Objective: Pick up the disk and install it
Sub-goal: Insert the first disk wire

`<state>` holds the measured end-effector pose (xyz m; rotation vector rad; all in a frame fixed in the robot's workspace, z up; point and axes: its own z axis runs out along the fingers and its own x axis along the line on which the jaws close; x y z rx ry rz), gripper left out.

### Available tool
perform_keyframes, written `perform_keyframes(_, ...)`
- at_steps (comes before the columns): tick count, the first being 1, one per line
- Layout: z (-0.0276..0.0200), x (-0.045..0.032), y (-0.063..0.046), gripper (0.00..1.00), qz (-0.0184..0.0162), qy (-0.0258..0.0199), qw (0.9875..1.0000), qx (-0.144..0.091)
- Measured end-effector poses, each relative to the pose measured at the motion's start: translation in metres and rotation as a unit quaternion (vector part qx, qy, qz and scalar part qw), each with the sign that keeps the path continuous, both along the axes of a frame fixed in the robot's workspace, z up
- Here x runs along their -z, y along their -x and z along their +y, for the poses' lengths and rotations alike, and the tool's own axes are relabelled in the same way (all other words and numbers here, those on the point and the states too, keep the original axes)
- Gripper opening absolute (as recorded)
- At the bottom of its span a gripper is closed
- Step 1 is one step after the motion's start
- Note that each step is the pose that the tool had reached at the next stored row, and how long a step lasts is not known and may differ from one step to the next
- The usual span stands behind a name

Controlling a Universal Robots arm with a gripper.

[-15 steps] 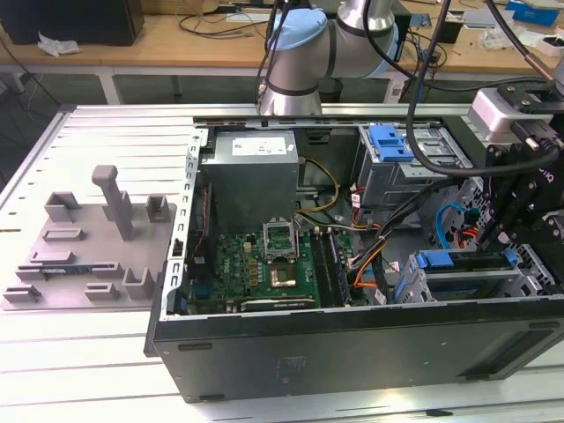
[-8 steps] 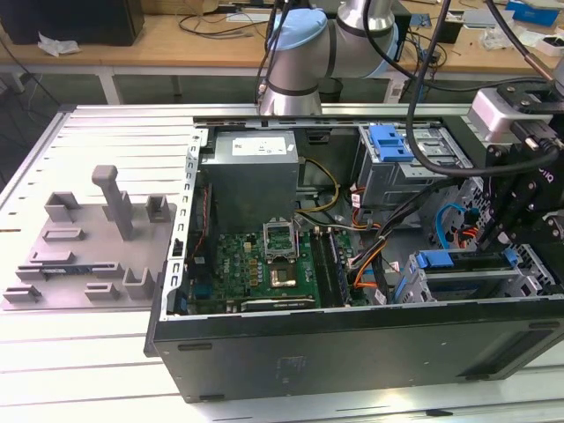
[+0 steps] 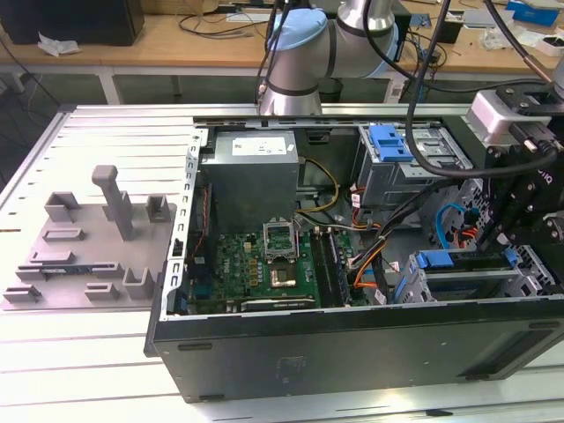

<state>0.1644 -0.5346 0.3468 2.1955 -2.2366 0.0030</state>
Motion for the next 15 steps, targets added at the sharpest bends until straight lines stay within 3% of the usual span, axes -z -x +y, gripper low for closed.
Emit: perform_keyframes(15, 0.0, 0.0033, 0.0, 0.17, 0.0, 0.0, 1.0, 0.0)
